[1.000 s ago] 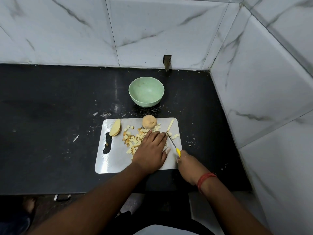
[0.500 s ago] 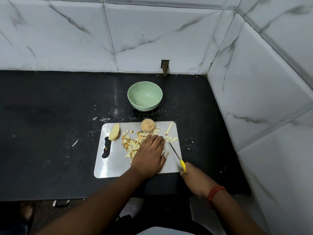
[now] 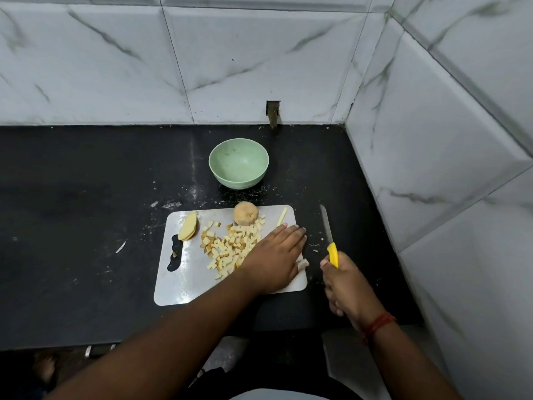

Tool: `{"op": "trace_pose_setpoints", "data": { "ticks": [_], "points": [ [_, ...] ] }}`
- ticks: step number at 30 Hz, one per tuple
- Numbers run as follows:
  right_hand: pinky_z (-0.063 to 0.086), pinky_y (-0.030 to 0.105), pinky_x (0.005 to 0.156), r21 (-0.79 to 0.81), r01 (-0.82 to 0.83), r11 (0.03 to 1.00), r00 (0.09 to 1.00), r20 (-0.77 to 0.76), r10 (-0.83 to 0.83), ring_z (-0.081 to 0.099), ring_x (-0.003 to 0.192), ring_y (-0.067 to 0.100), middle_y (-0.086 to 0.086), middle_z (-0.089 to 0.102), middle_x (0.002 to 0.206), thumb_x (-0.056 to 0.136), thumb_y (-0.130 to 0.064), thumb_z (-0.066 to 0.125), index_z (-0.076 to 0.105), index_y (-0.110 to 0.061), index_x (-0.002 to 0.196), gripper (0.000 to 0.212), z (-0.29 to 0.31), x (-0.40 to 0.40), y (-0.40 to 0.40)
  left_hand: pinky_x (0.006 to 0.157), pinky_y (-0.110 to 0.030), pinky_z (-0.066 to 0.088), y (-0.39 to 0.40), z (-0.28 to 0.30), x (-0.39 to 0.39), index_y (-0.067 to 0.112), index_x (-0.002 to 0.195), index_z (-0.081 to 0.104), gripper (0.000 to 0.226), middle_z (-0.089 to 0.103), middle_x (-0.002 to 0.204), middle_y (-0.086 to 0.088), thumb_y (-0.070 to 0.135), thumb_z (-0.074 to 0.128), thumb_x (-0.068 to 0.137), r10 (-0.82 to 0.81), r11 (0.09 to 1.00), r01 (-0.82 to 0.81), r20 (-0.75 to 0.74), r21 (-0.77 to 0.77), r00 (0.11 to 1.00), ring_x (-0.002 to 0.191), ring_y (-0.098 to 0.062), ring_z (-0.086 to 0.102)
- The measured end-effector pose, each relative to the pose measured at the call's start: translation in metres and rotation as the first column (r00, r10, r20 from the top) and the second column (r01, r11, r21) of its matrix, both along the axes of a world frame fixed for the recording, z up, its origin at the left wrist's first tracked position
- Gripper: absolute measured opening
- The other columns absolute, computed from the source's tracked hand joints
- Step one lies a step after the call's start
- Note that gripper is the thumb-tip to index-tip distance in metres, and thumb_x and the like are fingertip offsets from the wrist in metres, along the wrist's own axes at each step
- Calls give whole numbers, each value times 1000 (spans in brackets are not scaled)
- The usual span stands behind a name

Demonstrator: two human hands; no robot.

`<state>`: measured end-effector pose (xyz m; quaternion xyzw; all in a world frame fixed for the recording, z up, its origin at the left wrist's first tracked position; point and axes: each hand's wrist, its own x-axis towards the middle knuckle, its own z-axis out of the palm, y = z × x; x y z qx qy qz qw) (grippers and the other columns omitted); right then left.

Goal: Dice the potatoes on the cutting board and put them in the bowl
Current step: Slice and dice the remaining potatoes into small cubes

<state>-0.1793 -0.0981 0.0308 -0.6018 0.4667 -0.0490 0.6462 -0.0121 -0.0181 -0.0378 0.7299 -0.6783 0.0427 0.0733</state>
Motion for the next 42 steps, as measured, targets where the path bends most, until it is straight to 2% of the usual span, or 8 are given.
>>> {"op": "trace_pose_setpoints", "data": {
  "ticks": [3, 7, 11, 16, 22, 27, 32, 42],
  "points": [
    [25, 18, 37, -5, 3, 1000, 1000, 10, -3, 27, 37, 11, 4, 35, 58, 103, -25, 41, 46, -11, 101, 15, 3, 0, -4, 128, -39, 9, -3, -3, 1, 4, 145, 55, 64, 56, 146, -10, 50, 30, 108, 44, 997, -46, 37, 64, 998, 141, -25, 45],
    [26, 21, 39, -11, -25, 1000, 1000, -4, 25, 27, 38, 11, 4, 34, 58, 103, -27, 41, 46, -10, 101, 17, 0, -5, -5, 128, -44, 13, 17, -6, 13, 5, 127, 68, 57, 63, 124, -7, 47, 35, 106, 150, 989, -149, 47, -24, 988, 123, -25, 55],
    [27, 22, 39, -20, -34, 999, 999, -23, 33, 28, 38, 12, 4, 36, 59, 103, -26, 42, 47, -11, 100, 16, -3, -4, -2, 128, -45, 16, 19, -1, 20, 9, 137, 62, 53, 55, 141, -14, 46, 41, 105, 169, 985, -167, 23, -51, 985, 135, -30, 47],
    [28, 22, 38, -46, -70, 996, 997, -25, 69, 29, 38, 12, 2, 35, 54, 103, -25, 42, 46, -10, 99, 16, 1, 1, -4, 128, -45, 5, -9, 11, 11, 4, 154, 40, 69, 33, 161, -17, 54, 25, 108, 295, 945, -290, -15, 151, 955, 149, -35, 29],
    [29, 22, 39, -60, -78, 995, 997, -33, 76, 30, 38, 11, 2, 36, 56, 103, -25, 42, 47, -11, 99, 16, 2, 3, -6, 127, -42, 19, -7, 0, 5, 0, 135, 63, 61, 55, 142, -9, 43, 29, 107, 154, 986, -151, -42, 64, 987, 131, -27, 50],
    [30, 24, 39, -69, -89, 994, 995, -47, 86, 31, 38, 12, 2, 37, 55, 102, -27, 43, 48, -12, 100, 16, 1, 6, -8, 128, -39, 17, 5, -9, 8, -1, 145, 53, 56, 47, 152, -8, 38, 32, 109, 148, 988, -142, -104, 65, 984, 139, -26, 42],
    [32, 24, 39, -67, -97, 993, 994, -51, 94, 33, 38, 10, 0, 39, 54, 103, -29, 43, 50, -16, 100, 15, 3, 7, -10, 129, -37, 9, 19, -15, 17, 7, 160, 29, 55, 27, 166, -2, 32, 30, 112, 177, 982, -160, -194, 98, 965, 153, -27, 23],
    [30, 24, 39, -66, -182, 981, 978, -113, 174, 32, 38, 11, 1, 40, 56, 101, -29, 46, 48, -15, 96, 15, 0, 9, -5, 128, -37, 13, 25, -19, 22, 6, 156, 38, 51, 37, 162, -6, 26, 31, 111, 164, 985, -158, -105, 65, 981, 149, -27, 34]
  ]
}}
